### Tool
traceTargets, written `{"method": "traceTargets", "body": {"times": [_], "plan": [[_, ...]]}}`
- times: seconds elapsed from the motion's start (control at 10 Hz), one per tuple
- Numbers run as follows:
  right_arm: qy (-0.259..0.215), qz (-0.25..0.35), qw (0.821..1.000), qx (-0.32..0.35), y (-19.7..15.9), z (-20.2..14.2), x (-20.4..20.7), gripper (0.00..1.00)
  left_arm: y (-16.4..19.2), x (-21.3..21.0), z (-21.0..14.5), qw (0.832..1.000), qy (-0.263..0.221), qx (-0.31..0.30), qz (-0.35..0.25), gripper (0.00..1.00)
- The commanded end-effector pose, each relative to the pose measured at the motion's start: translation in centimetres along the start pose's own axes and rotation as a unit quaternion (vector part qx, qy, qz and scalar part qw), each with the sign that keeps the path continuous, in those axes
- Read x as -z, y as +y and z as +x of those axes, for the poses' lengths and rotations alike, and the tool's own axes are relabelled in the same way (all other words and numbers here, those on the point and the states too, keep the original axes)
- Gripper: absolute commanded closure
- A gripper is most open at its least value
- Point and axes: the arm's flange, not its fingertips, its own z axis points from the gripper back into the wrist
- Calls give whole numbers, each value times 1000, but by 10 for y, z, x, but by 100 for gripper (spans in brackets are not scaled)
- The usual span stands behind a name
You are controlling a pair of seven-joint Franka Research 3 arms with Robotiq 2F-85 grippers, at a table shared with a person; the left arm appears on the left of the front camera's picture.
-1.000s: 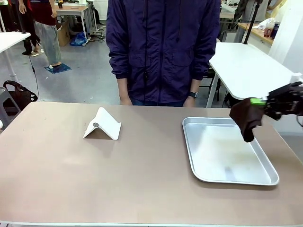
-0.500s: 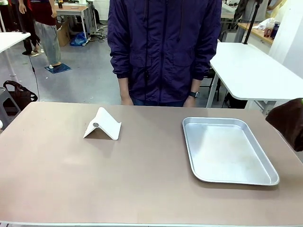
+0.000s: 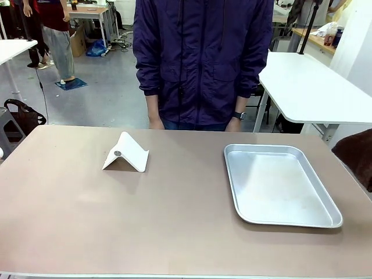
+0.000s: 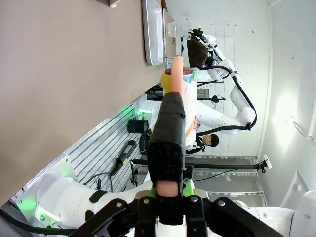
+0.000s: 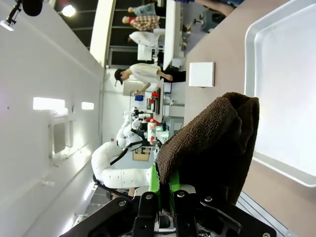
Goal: Clean the surface of the table.
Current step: Clean the area not pointed to by the person, then return the Lint Roller and towel to their original positions.
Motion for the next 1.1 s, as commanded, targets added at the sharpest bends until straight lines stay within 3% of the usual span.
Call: {"method": "traceTargets", "body": {"times": [0.0,1.0], "plan": [[-1,0,1000,-2,3,1,-1,91,-5,2,2,1000,-6,-5,-6,82],[-1,0,1000,-2,3,1,-1,91,-5,2,2,1000,-6,-5,-6,82]]}}
